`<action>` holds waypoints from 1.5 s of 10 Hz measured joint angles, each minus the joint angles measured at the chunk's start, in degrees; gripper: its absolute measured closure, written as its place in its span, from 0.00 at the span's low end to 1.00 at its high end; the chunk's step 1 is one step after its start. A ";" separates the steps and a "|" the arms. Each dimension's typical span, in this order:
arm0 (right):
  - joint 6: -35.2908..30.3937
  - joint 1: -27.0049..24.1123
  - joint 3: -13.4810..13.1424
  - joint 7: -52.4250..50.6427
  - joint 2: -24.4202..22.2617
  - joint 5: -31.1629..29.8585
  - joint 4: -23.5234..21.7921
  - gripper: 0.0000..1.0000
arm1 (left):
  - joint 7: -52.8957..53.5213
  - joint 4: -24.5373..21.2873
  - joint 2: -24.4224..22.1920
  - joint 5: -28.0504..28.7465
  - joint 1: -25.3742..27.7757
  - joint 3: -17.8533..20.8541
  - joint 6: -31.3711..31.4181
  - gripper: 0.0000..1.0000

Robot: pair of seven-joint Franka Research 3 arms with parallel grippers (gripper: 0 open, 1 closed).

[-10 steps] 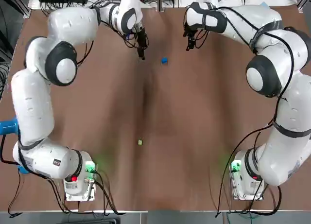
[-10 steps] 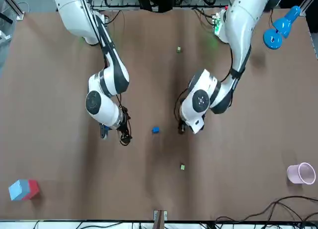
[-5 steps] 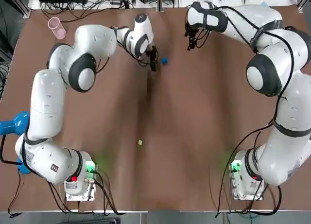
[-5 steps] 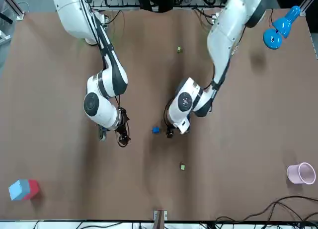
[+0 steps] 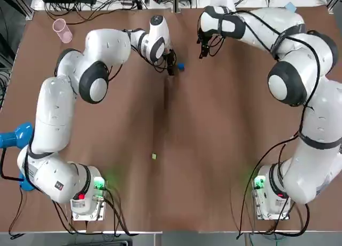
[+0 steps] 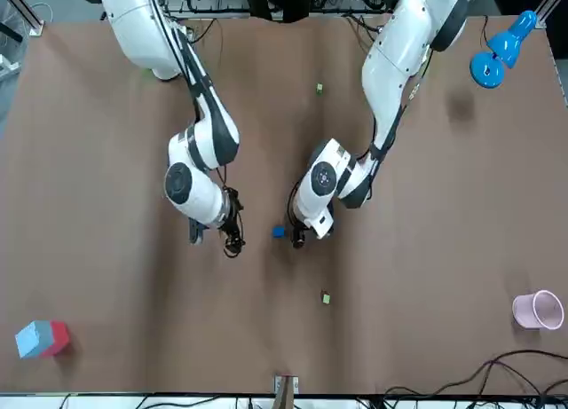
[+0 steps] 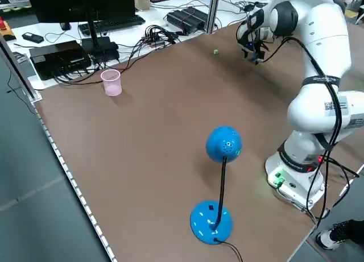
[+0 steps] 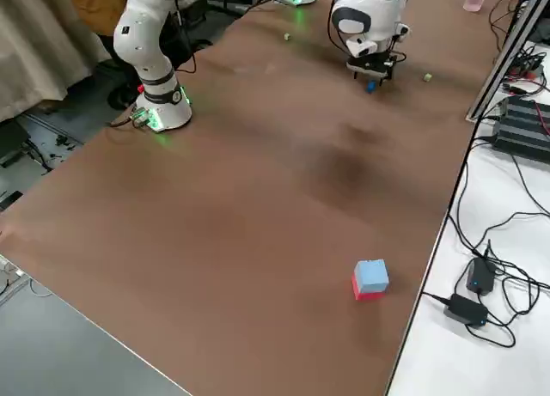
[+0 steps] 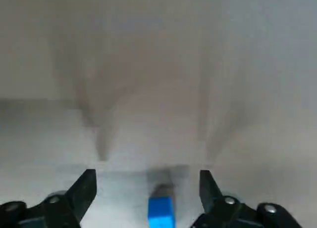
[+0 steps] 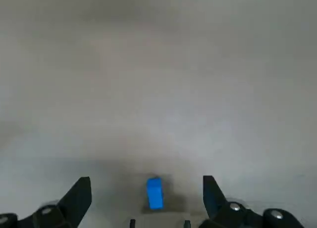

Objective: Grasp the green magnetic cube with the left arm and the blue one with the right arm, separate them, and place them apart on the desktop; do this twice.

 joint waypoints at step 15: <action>-0.02 -0.25 0.80 0.75 1.18 -0.66 0.81 0.01 | 0.01 0.06 1.48 -0.61 -1.85 -0.32 4.77 0.70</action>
